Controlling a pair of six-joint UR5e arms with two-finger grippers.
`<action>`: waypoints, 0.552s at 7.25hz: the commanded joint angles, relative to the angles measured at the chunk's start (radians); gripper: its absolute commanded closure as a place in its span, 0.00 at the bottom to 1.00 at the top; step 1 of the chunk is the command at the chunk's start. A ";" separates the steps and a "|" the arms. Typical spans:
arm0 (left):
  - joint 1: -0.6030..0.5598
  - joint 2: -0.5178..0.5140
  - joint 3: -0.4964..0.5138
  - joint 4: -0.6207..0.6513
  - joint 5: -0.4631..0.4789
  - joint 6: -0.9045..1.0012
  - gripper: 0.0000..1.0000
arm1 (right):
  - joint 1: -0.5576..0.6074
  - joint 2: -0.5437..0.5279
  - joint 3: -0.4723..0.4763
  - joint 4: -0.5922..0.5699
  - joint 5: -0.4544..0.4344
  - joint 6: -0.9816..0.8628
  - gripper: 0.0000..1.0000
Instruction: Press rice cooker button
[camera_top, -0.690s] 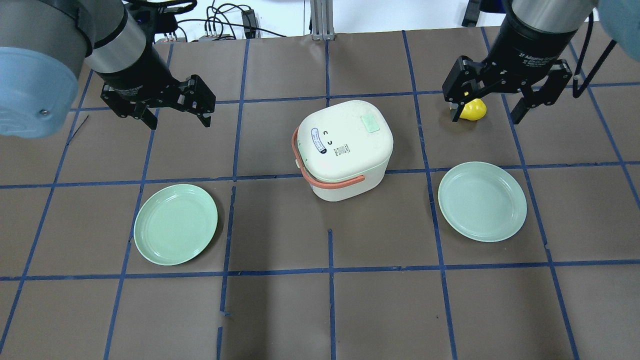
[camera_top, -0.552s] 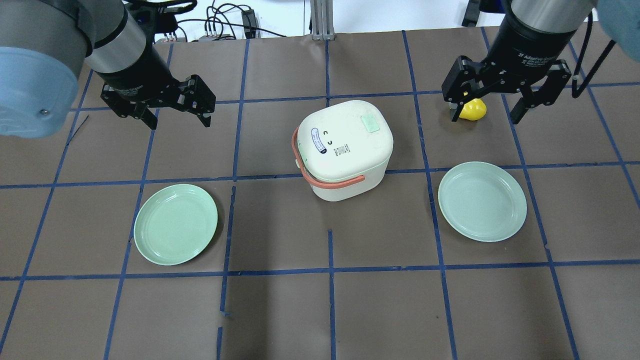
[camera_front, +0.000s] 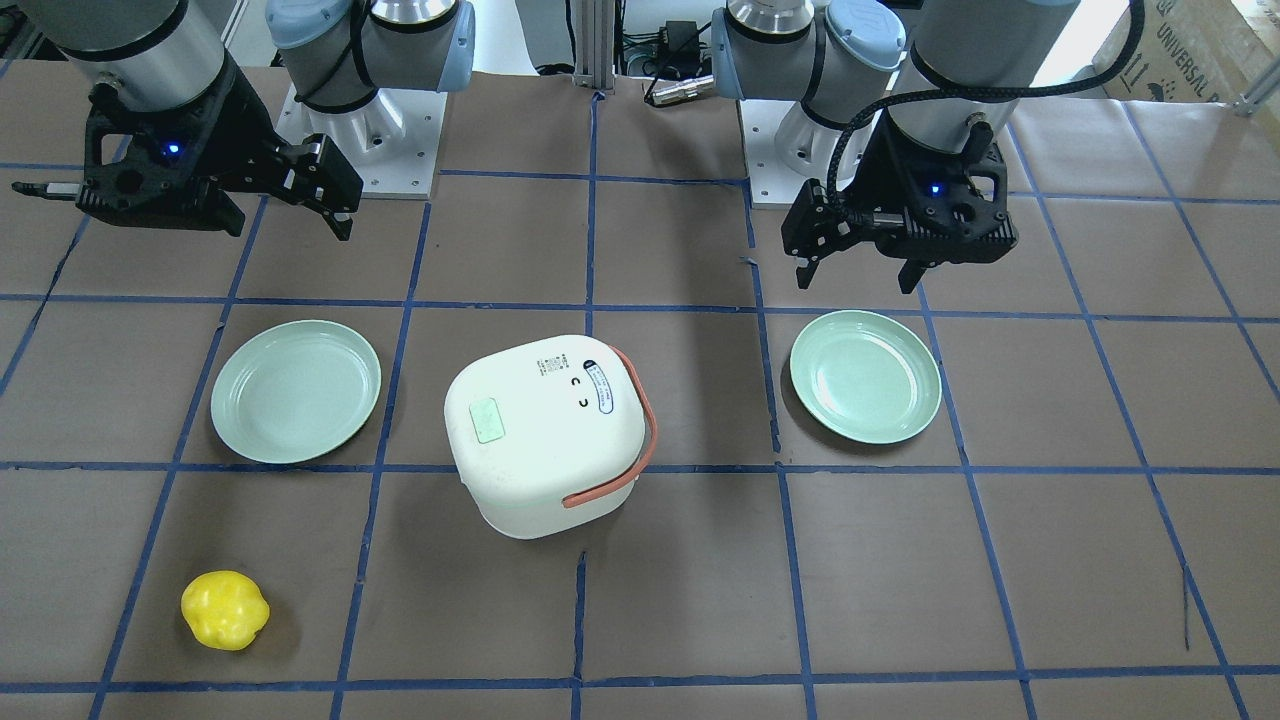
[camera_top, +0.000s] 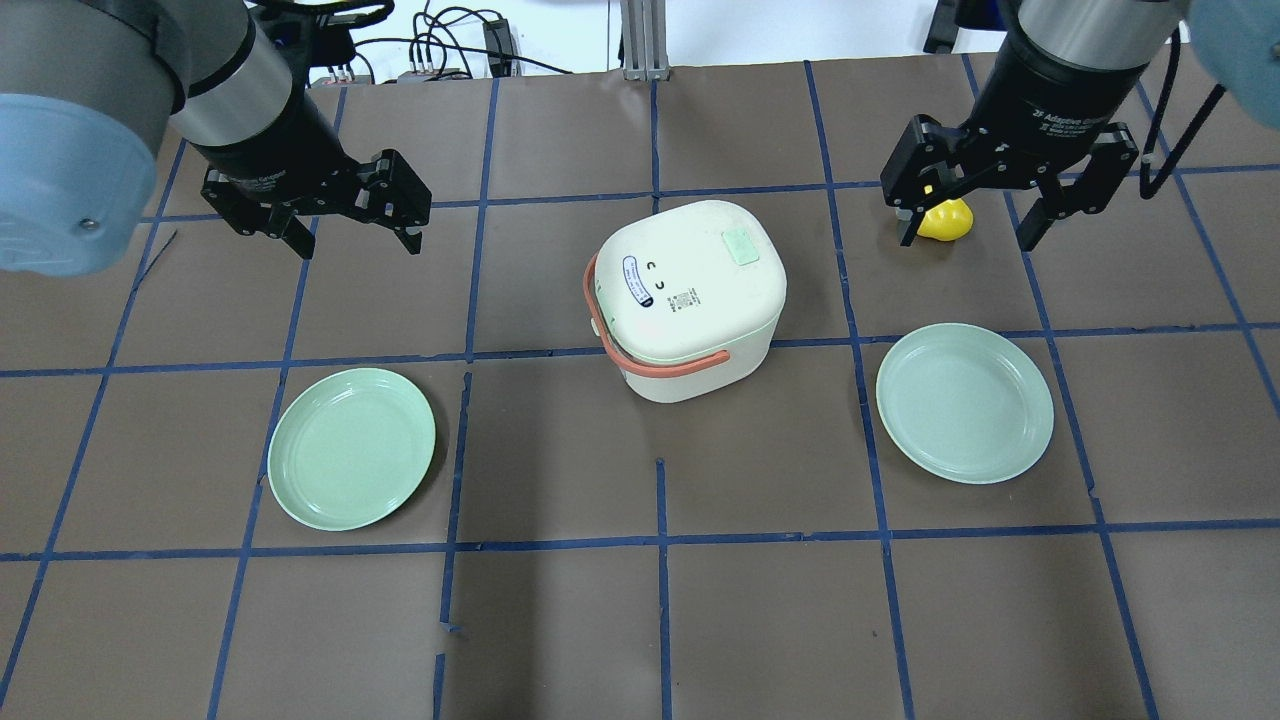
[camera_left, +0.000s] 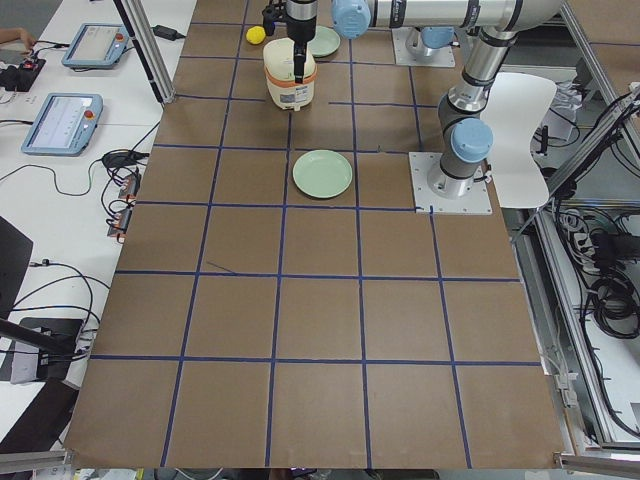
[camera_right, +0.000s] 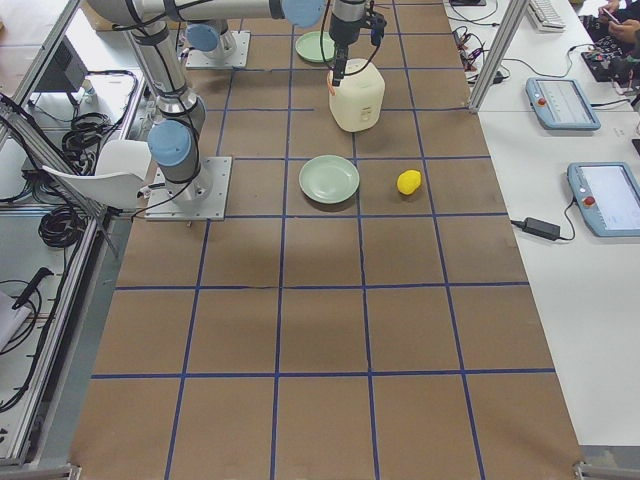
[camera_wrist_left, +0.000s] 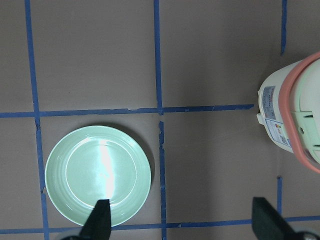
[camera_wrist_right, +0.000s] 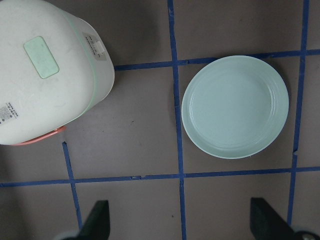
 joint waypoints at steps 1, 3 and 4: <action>0.000 -0.002 0.000 0.000 0.000 0.000 0.00 | 0.001 0.000 0.002 -0.005 0.010 -0.004 0.01; 0.000 0.000 0.000 0.000 0.000 0.000 0.00 | 0.042 0.001 -0.017 -0.057 0.010 0.031 0.02; 0.000 0.000 0.000 0.000 0.000 0.000 0.00 | 0.088 0.049 -0.018 -0.137 0.015 0.056 0.03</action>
